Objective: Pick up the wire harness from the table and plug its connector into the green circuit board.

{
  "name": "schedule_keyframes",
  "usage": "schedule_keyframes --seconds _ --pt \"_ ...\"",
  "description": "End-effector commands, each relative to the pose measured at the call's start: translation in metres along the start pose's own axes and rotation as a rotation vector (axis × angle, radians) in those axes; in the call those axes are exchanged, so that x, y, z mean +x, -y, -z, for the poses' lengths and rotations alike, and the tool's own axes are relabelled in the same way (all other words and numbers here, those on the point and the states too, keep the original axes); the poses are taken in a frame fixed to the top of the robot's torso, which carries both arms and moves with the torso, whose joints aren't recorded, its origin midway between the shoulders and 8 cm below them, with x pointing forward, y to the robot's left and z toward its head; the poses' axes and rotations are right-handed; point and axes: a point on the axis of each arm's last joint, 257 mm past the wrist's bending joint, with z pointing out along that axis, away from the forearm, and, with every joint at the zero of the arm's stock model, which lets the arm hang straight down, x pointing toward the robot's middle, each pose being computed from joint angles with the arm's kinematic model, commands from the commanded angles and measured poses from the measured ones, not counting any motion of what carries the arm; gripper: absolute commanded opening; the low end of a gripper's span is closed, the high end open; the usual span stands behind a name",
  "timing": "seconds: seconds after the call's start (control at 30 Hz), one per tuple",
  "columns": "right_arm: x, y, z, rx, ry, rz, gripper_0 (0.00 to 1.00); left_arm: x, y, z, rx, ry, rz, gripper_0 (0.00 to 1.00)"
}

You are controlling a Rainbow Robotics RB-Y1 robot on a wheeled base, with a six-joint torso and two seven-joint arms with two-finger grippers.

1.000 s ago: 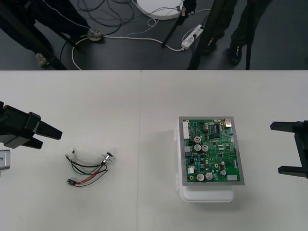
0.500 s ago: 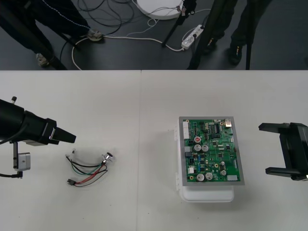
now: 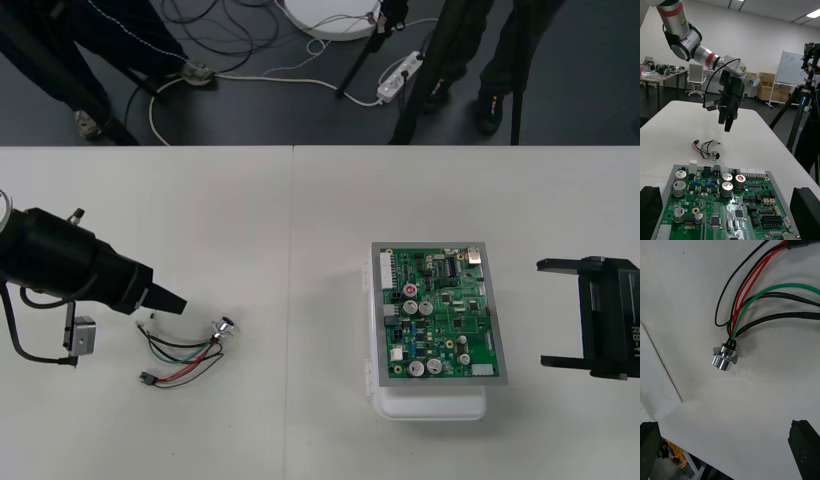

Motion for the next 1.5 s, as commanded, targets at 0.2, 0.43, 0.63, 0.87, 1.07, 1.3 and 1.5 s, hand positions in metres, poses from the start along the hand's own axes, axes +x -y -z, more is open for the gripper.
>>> schedule_keyframes --seconds 0.2,0.43,0.63,0.87,1.07,1.3,1.5 --pt "-0.002 0.01 0.013 -0.01 -0.032 0.034 1.0 0.043 0.015 -0.033 0.018 -0.125 -0.259 1.0" --pt "-0.002 0.019 0.013 0.007 -0.032 -0.023 1.0 0.048 0.01 -0.044 0.026 -0.11 -0.388 1.0" --pt "-0.004 0.025 0.013 -0.013 -0.044 -0.083 1.0 0.03 0.0 -0.064 -0.003 -0.04 -0.426 1.0" --pt "-0.003 0.027 0.014 -0.018 -0.045 -0.154 1.0 0.016 -0.003 -0.079 -0.01 -0.01 -0.429 1.0" --pt "-0.003 0.027 0.013 -0.021 -0.041 -0.154 1.0 0.022 -0.006 -0.089 -0.006 -0.038 -0.422 1.0" --pt "-0.006 0.024 0.008 -0.028 -0.012 -0.156 1.0 0.021 -0.011 -0.106 -0.005 -0.045 -0.42 1.0" --pt "-0.004 0.02 0.007 -0.04 -0.012 -0.145 1.0 0.017 -0.01 -0.113 0.003 -0.042 -0.414 1.0"
